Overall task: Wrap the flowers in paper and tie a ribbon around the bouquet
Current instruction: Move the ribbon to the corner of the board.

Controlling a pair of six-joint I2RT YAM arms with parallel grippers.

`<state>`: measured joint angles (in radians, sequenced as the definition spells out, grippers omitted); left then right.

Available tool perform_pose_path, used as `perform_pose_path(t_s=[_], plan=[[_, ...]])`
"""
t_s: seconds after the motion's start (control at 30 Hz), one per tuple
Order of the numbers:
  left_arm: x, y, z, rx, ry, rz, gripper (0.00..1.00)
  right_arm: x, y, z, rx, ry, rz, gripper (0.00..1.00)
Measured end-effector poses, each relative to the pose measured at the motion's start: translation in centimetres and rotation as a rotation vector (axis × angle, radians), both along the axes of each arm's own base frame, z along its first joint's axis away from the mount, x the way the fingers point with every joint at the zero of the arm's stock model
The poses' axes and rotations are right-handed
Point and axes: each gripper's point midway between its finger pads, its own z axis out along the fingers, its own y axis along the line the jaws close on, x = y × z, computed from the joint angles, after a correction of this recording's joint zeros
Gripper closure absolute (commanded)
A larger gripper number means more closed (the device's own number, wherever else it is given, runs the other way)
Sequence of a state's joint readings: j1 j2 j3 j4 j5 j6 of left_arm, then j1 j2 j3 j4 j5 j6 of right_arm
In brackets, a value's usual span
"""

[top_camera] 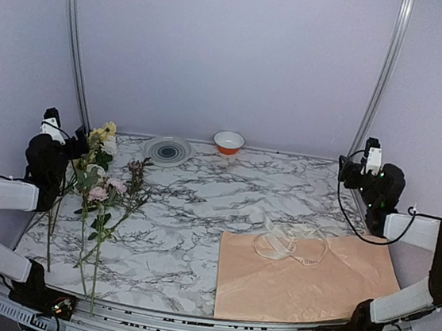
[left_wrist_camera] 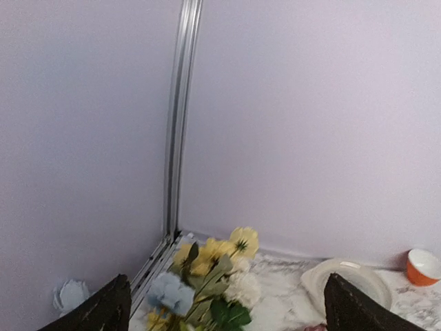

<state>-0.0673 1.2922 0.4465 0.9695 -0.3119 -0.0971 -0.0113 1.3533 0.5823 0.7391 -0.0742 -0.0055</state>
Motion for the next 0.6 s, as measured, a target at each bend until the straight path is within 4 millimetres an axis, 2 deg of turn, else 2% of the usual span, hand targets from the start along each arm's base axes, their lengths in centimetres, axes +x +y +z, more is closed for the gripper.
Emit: perform_pose_path(t_s=[0.07,0.1,0.13,0.2,0.23,0.27,0.3,0.33,0.37,0.4,0.47,0.53,0.6], plan=[[0.9,-2.6,5.4,-0.012,-0.106,-0.077,0.03,0.7,1.9,4.0,0.036,-0.028,0.093,0.46],[1.4,-5.0,8.1,-0.005,-0.147,-0.14,0.03,1.0,3.5,5.6,0.057,-0.017,0.147,0.49],[1.7,-8.2,10.8,0.016,-0.175,-0.216,0.02,1.1,5.3,6.3,0.072,0.01,0.193,0.53],[1.5,-14.8,14.5,0.069,-0.204,-0.369,0.03,1.0,9.7,6.1,0.077,0.093,0.291,0.58],[0.7,-19.1,16.0,0.103,-0.21,-0.474,0.03,0.6,12.4,5.0,0.077,0.176,0.339,0.59],[-0.1,-22.3,16.5,0.131,-0.202,-0.556,0.03,0.1,15.0,3.5,0.064,0.259,0.382,0.6],[-0.9,-24.9,16.4,0.156,-0.186,-0.63,0.03,-0.4,16.2,2.1,0.053,0.321,0.396,0.62],[-2.0,-28.4,15.8,0.195,-0.147,-0.729,0.03,-1.7,18.4,-0.5,0.03,0.427,0.422,0.65],[-2.7,-30.4,15.0,0.222,-0.116,-0.787,0.04,-2.6,19.3,-2.3,0.012,0.499,0.433,0.66],[-4.0,-33.3,13.4,0.268,-0.057,-0.874,0.04,-4.4,20.6,-4.9,-0.02,0.602,0.446,0.67],[-6.8,-37.7,8.8,0.375,0.079,-1.021,0.04,-7.4,21.8,-8.8,-0.078,0.762,0.456,0.69],[-10.0,-40.5,3.9,0.489,0.209,-1.141,0.04,-10.8,22.4,-11.8,-0.131,0.899,0.461,0.74],[-13.2,-42.1,-0.7,0.59,0.31,-1.25,0.04,-13.1,22.5,-13.4,-0.157,0.985,0.467,0.75]])
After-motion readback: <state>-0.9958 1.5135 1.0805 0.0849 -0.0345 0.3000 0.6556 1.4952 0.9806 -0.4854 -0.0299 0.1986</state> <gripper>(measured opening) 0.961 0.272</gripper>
